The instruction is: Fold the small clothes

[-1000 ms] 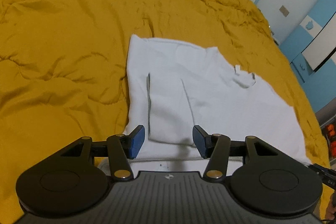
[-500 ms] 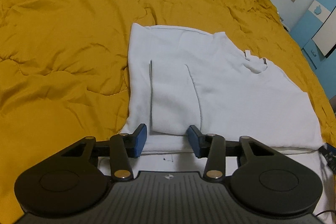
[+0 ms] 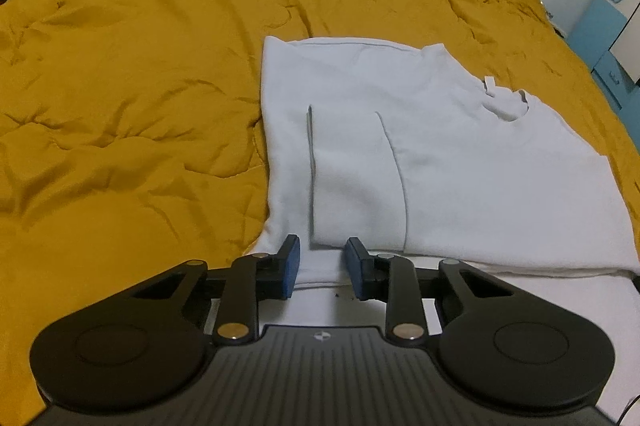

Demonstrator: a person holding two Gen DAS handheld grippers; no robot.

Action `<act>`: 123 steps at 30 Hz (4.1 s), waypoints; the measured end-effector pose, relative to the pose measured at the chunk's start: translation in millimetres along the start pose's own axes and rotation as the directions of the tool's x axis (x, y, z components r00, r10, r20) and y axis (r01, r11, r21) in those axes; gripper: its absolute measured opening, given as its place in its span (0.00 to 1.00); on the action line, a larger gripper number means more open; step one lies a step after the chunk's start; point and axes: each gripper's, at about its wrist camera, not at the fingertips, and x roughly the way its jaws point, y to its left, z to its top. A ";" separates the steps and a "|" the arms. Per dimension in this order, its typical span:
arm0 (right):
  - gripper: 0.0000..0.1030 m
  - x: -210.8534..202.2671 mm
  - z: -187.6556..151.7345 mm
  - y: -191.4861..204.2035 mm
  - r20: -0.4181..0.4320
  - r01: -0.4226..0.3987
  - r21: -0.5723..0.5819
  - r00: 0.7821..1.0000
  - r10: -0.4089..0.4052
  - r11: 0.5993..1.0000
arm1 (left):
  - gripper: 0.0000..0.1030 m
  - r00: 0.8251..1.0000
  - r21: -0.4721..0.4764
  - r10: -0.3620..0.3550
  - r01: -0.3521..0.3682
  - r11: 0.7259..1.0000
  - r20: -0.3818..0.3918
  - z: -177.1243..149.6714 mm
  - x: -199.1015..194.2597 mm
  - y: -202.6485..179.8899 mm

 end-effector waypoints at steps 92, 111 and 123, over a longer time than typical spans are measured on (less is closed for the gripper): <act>0.00 -299.7 -37.9 60.5 0.368 0.192 -0.630 0.927 0.071 0.753 | 0.10 0.891 0.664 -0.032 -0.313 0.679 0.452 -66.4 -216.2 -82.7; 0.00 -92.7 182.5 65.8 0.328 0.158 -0.493 0.944 0.015 0.855 | 0.10 0.931 0.559 0.053 -0.261 0.787 0.362 99.9 -49.1 -102.3; 0.16 82.5 193.3 68.7 0.133 0.058 -0.388 0.991 -0.006 0.920 | 0.29 0.970 0.413 0.095 -0.182 0.892 0.222 121.2 44.9 -59.1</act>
